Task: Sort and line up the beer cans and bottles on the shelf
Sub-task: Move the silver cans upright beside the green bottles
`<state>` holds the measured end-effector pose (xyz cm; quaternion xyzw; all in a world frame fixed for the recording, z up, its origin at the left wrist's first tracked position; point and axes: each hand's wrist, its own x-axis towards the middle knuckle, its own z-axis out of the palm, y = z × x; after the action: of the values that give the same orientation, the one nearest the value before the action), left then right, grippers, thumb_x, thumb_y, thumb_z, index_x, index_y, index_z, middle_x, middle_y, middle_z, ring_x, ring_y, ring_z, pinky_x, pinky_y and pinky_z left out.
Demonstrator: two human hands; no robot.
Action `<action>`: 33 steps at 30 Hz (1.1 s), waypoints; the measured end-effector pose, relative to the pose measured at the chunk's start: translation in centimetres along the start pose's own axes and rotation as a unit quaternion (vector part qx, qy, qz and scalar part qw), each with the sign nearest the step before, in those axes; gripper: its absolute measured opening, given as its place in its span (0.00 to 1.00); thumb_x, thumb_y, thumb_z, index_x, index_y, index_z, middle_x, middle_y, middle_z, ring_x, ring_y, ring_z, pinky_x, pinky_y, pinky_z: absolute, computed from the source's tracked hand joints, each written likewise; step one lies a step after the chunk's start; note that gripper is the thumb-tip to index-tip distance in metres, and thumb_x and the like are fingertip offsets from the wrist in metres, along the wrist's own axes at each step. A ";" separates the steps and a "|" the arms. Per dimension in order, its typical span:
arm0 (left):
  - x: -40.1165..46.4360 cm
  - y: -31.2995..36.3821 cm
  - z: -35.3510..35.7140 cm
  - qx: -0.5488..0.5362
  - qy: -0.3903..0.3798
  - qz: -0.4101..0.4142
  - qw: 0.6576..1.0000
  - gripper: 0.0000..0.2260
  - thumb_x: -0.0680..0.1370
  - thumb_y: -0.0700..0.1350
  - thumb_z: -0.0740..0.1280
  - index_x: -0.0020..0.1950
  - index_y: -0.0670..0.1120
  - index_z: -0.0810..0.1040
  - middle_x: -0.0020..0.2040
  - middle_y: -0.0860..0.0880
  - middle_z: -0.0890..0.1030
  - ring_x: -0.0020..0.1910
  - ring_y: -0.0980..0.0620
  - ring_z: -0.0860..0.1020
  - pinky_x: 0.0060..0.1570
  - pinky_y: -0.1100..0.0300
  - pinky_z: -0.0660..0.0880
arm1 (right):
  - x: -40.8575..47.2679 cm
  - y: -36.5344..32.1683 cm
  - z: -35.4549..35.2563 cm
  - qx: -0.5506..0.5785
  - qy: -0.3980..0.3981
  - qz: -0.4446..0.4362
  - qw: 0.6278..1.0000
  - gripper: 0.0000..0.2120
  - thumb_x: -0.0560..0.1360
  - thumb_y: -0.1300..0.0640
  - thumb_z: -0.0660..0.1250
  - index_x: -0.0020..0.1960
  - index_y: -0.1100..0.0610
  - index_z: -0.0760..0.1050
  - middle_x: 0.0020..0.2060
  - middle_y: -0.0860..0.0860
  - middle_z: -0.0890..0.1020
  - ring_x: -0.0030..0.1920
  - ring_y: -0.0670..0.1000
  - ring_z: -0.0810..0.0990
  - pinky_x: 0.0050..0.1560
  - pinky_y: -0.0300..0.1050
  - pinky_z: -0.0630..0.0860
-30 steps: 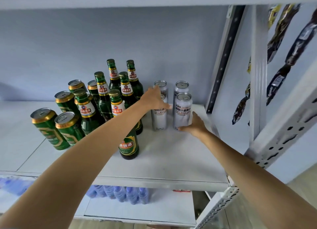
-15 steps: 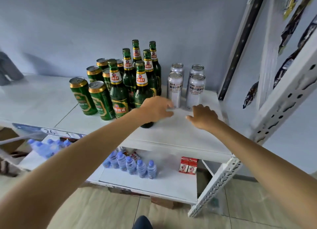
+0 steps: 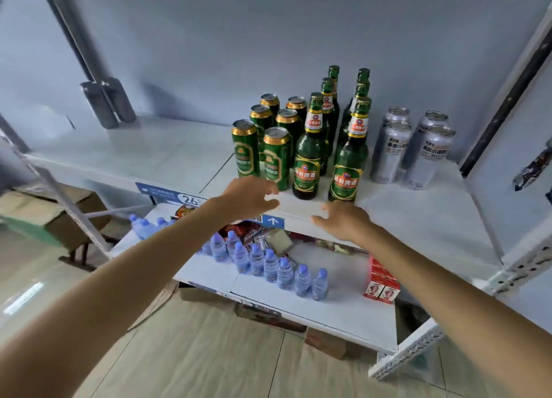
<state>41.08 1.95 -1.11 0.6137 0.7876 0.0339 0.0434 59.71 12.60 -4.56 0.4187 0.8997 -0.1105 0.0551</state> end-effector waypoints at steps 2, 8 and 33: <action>-1.8 -3.2 0.0 0.016 -0.013 -0.017 1.000 0.17 0.78 0.56 0.62 0.65 0.53 0.75 0.61 0.51 0.79 0.61 0.49 0.75 0.57 0.55 0.70 | 0.0 -3.5 0.9 0.009 0.007 -0.013 1.000 0.28 0.77 0.39 0.56 0.68 0.58 0.69 0.66 0.57 0.74 0.66 0.58 0.71 0.60 0.51 0.71; -6.2 -12.5 -1.3 0.050 -0.013 -0.042 0.998 0.17 0.78 0.54 0.61 0.65 0.52 0.74 0.63 0.50 0.78 0.63 0.48 0.74 0.59 0.53 0.69 | 1.4 -13.8 1.9 0.018 0.028 -0.046 0.998 0.28 0.78 0.40 0.57 0.70 0.57 0.67 0.67 0.57 0.71 0.67 0.60 0.70 0.59 0.52 0.69; 1.9 -52.8 -8.0 0.020 0.024 -0.179 0.983 0.18 0.77 0.58 0.62 0.65 0.54 0.75 0.64 0.51 0.77 0.63 0.48 0.74 0.59 0.55 0.69 | 31.2 -45.1 -1.7 0.014 0.030 -0.122 0.992 0.29 0.77 0.39 0.58 0.70 0.56 0.67 0.68 0.57 0.71 0.67 0.59 0.70 0.62 0.52 0.68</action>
<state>-11.18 -9.10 1.13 0.4629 0.8859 0.0248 0.0172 5.14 7.96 -2.04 0.3096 0.9437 -0.1166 0.0081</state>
